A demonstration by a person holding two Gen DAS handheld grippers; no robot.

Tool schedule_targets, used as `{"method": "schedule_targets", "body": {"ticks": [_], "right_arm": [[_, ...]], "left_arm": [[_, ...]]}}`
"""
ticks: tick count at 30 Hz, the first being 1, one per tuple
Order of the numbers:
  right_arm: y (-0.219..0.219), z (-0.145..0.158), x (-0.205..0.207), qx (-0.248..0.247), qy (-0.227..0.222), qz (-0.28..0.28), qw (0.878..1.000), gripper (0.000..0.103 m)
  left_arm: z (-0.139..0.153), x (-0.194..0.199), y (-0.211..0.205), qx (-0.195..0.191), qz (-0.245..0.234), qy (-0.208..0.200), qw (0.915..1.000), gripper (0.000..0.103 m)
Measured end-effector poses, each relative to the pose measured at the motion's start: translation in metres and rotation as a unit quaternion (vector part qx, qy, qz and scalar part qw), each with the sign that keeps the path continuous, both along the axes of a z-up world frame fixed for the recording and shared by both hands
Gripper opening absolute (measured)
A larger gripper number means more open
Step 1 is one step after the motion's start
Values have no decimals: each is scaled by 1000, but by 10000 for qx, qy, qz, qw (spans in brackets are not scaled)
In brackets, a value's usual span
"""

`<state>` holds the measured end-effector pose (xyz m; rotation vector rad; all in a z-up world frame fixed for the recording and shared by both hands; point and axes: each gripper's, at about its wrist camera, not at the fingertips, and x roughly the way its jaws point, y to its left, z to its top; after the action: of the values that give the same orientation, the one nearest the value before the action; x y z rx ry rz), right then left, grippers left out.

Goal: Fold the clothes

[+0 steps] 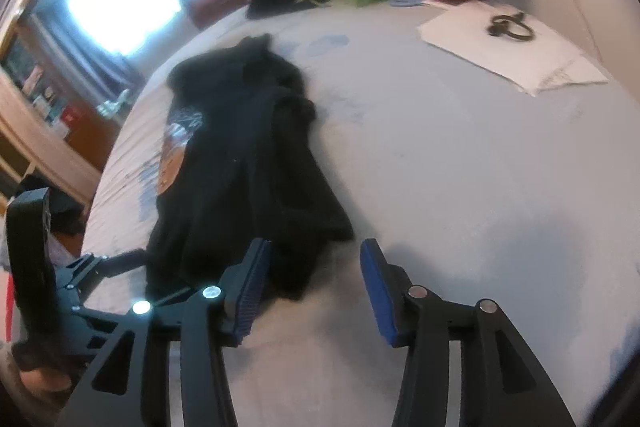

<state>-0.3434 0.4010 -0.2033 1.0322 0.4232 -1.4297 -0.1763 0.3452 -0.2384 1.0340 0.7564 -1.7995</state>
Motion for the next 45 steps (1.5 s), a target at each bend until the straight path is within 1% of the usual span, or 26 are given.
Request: {"method": "schedule_targets", "body": {"ticks": [3, 5, 6, 7, 8, 9, 10, 11, 12, 13, 15, 16, 17, 18, 19, 20, 22, 24, 26, 29, 32, 34, 39, 41, 45], "right_arm": [[-11, -6, -1, -14, -22, 231, 9997, 53], [-13, -9, 0, -54, 0, 349, 9994, 56], [-14, -9, 2, -47, 56, 409, 9991, 56], [-15, -10, 5, -37, 118, 468, 9988, 56], [-15, -10, 9, -7, 262, 512, 9983, 55], [-16, -9, 13, 25, 416, 554, 9976, 53], [-17, -9, 17, 65, 472, 614, 9970, 45], [-18, -9, 21, 107, 516, 676, 9963, 35], [-19, -10, 25, 146, 548, 726, 9957, 35], [-19, -10, 29, 168, 672, 738, 9949, 35], [-21, -10, 26, 194, 593, 699, 9956, 34], [-21, -10, 25, 200, 568, 650, 9961, 32], [-21, -9, 25, 206, 551, 599, 9965, 30], [-21, -9, 24, 211, 534, 549, 9968, 29], [-21, -9, 24, 217, 517, 499, 9972, 24], [-15, -3, 26, 162, 405, 479, 9979, 19], [-2, 9, 32, 38, 157, 447, 9989, 17], [10, 21, 37, -86, -91, 415, 9991, 15], [23, 34, 43, -210, -339, 382, 9985, 15], [42, 52, 51, -396, -710, 333, 9961, 15], [57, 74, 64, -591, -1026, 352, 9923, 15], [55, 90, 73, -728, -1003, 371, 9916, 15], [8, 109, 89, -858, -922, 455, 9910, 15], [-11, 116, 93, -893, -886, 497, 9908, 15], [-72, 129, 95, -807, -727, 453, 9931, 15]], "left_arm": [[-2, -4, 2, -146, 73, 8, 9999, 101], [-2, -5, 0, -111, 82, -4, 9999, 100], [-1, -6, 0, -81, 64, -3, 9999, 97], [1, -7, 0, -67, 29, 6, 10000, 93], [3, -10, 1, -69, -48, 23, 10000, 77], [7, -14, 4, -45, -167, 59, 9998, 58], [9, -17, 7, -10, -267, 80, 9996, 52], [10, -18, 7, 4, -295, 98, 9995, 49], [10, -19, 6, 10, -298, 120, 9995, 49], [10, -18, 4, 27, -299, 177, 9994, 49], [11, -17, 1, 23, -387, 210, 9990, 49], [11, -17, 1, 28, -438, 193, 9988, 49], [12, -17, 0, 51, -485, 172, 9987, 45], [14, -15, 0, 114, -517, 215, 9984, 25], [15, -13, -1, 194, -541, 287, 9979, 19], [18, -10, 0, 213, -546, 304, 9978, 17], [28, -5, 8, 101, -681, 227, 9974, 16], [46, 6, 22, -30, -915, 192, 9956, 16], [71, 23, 38, -166, -1118, 259, 9933, 16], [117, 58, 61, -280, -1346, 465, 9894, 16], [146, 79, 63, -374, -1405, 552, 9878, 16], [155, 90, 53, -378, -1374, 592, 9880, 16], [163, 112, 5, -284, -1117, 797, 9901, 16], [166, 119, -23, -212, -1065, 928, 9897, 16], [168, 121, -97, -6, -1128, 1147, 9870, 16]]}}
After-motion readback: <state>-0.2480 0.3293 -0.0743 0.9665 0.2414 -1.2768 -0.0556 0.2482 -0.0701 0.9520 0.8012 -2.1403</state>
